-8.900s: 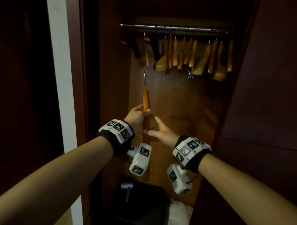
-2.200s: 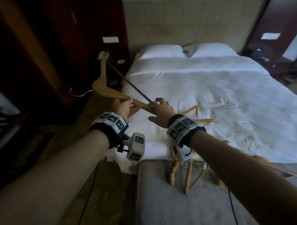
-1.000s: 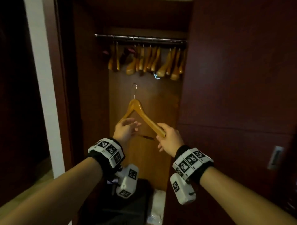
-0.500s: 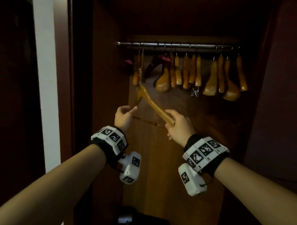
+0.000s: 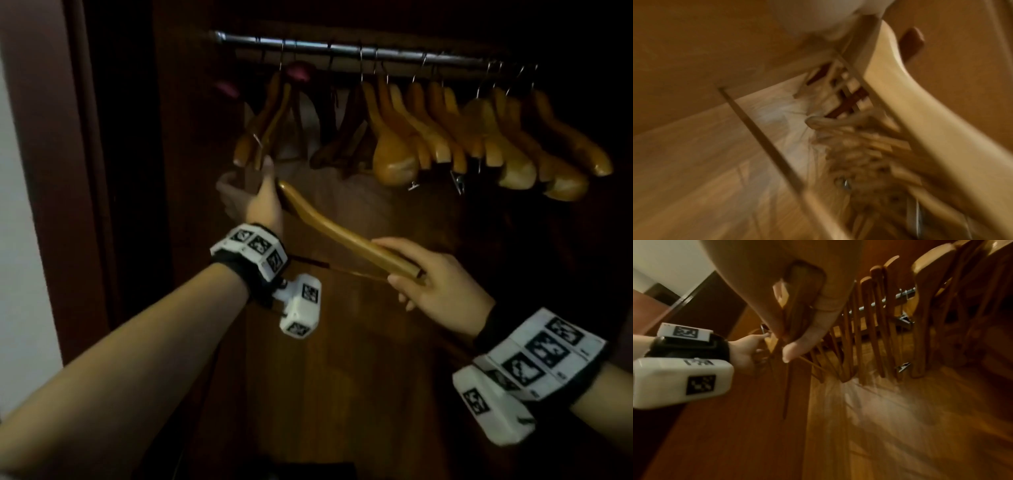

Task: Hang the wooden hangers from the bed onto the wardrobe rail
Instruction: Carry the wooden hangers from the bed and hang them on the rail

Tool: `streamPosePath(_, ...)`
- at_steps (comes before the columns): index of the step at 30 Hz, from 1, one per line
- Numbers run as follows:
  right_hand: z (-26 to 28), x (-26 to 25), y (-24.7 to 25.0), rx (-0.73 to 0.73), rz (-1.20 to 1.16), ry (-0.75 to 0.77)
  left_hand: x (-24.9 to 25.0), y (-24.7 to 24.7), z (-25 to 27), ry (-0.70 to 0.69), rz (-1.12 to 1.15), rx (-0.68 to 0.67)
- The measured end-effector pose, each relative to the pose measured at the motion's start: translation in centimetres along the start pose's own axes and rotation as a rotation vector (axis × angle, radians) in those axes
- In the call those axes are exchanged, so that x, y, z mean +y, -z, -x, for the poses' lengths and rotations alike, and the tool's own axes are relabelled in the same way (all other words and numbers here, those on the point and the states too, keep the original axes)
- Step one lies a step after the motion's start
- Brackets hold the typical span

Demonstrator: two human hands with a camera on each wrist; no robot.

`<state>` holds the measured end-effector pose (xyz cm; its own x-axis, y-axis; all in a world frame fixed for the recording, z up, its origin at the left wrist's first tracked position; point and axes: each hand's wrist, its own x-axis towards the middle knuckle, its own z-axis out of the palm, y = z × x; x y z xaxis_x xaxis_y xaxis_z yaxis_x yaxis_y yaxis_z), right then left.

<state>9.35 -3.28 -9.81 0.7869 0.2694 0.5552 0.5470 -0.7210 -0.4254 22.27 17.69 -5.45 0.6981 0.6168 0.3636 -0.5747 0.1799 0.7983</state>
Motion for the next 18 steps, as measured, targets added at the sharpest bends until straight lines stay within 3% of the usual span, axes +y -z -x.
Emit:
streamPosePath(4,0.1,0.3,0.0,-0.004,-0.040,-0.023,0.0,0.3,-0.2,-0.043,0.153,-0.104)
streamPosePath(13,2.4,0.8,1.5,0.044,0.006,-0.015,0.4,-1.2,1.1,-0.151,0.098,-0.185)
streamPosePath(18,5.1,2.2,3.0,0.052,-0.044,-0.059,0.7,-3.2,3.1,-0.269,0.033,-0.303)
